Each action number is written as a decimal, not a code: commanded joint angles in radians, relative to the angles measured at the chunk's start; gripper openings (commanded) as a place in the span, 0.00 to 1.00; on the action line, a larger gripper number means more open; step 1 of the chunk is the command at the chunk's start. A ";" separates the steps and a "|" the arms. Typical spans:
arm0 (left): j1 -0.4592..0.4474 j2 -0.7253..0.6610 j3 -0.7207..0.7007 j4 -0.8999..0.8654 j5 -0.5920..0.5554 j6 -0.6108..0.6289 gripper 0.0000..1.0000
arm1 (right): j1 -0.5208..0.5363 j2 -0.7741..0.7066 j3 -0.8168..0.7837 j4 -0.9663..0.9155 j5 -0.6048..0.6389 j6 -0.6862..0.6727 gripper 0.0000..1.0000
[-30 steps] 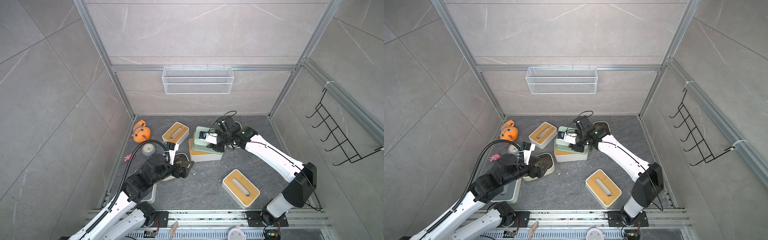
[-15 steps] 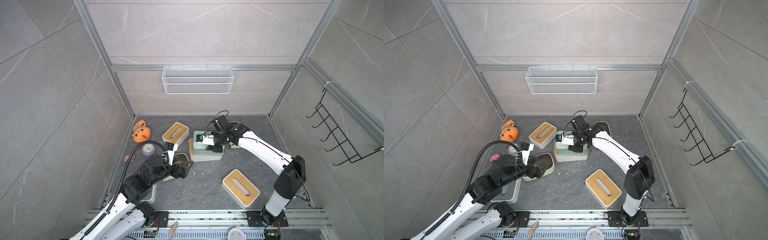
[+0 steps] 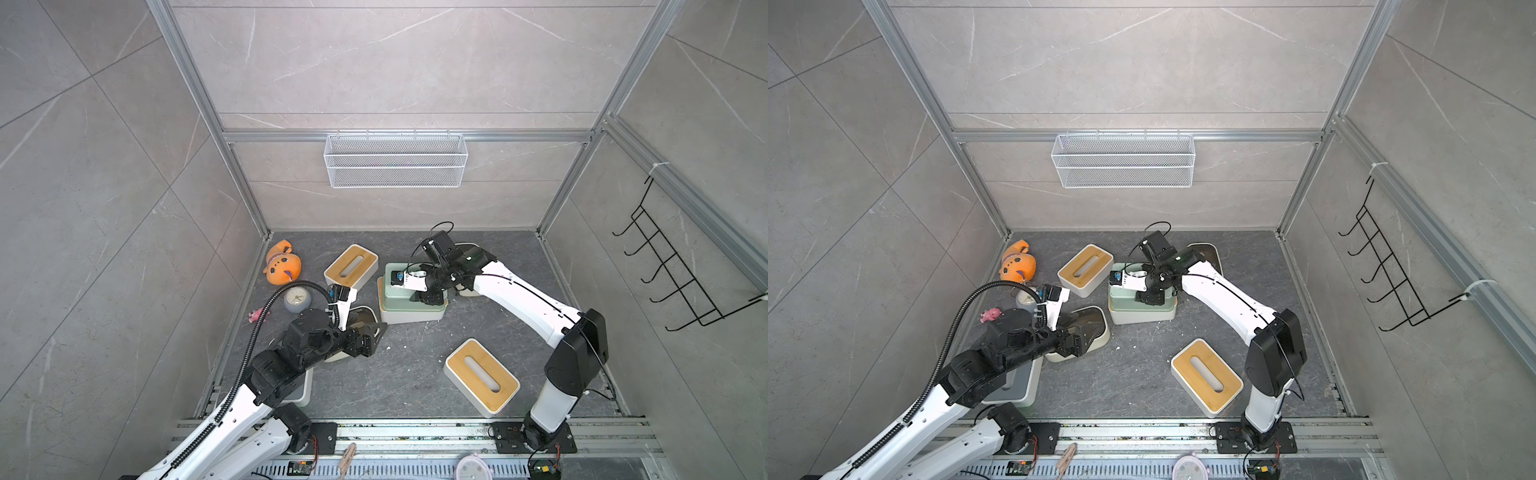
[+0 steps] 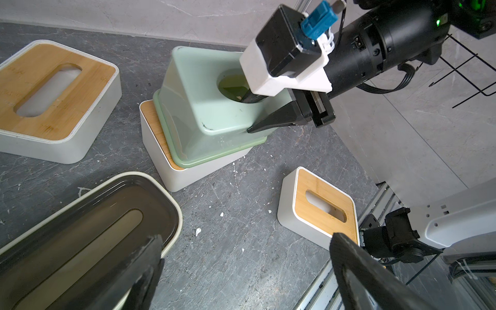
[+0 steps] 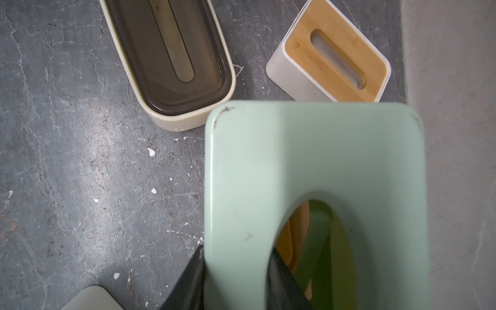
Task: Stack the tissue boxes
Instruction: Place the tissue box at the tissue box.
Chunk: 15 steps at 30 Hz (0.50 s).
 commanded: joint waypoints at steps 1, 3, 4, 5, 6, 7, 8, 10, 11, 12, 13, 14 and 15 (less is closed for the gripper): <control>-0.003 -0.013 -0.001 0.023 0.007 0.015 1.00 | 0.005 0.039 0.048 -0.013 0.000 -0.029 0.37; -0.003 -0.016 -0.003 0.025 0.008 0.013 1.00 | 0.005 0.050 0.058 -0.018 -0.001 -0.028 0.39; -0.003 -0.017 -0.004 0.025 0.010 0.012 1.00 | 0.005 0.050 0.058 -0.018 -0.001 -0.029 0.40; -0.003 -0.018 -0.004 0.026 0.010 0.010 1.00 | 0.004 0.054 0.058 -0.016 0.001 -0.028 0.40; -0.003 -0.019 -0.006 0.028 0.012 0.011 1.00 | 0.003 0.056 0.059 -0.014 0.005 -0.027 0.40; -0.003 -0.020 -0.008 0.029 0.013 0.010 1.00 | 0.001 0.061 0.061 -0.014 0.004 -0.028 0.42; -0.003 -0.019 -0.007 0.030 0.014 0.012 1.00 | -0.001 0.065 0.062 -0.014 0.005 -0.029 0.43; -0.002 -0.018 -0.004 0.029 0.013 0.012 1.00 | -0.002 0.073 0.065 -0.016 0.005 -0.028 0.49; -0.003 -0.016 -0.004 0.027 0.013 0.013 1.00 | -0.003 0.076 0.067 -0.012 0.003 -0.028 0.49; -0.003 -0.017 -0.005 0.027 0.014 0.013 1.00 | -0.005 0.076 0.066 -0.006 0.003 -0.025 0.49; -0.003 -0.018 -0.005 0.027 0.015 0.012 1.00 | -0.007 0.079 0.067 0.003 0.005 -0.022 0.49; -0.004 -0.018 -0.005 0.027 0.015 0.011 1.00 | -0.009 0.078 0.067 0.011 0.004 -0.020 0.49; -0.003 -0.018 -0.004 0.027 0.014 0.012 1.00 | -0.010 0.079 0.070 0.014 0.003 -0.020 0.49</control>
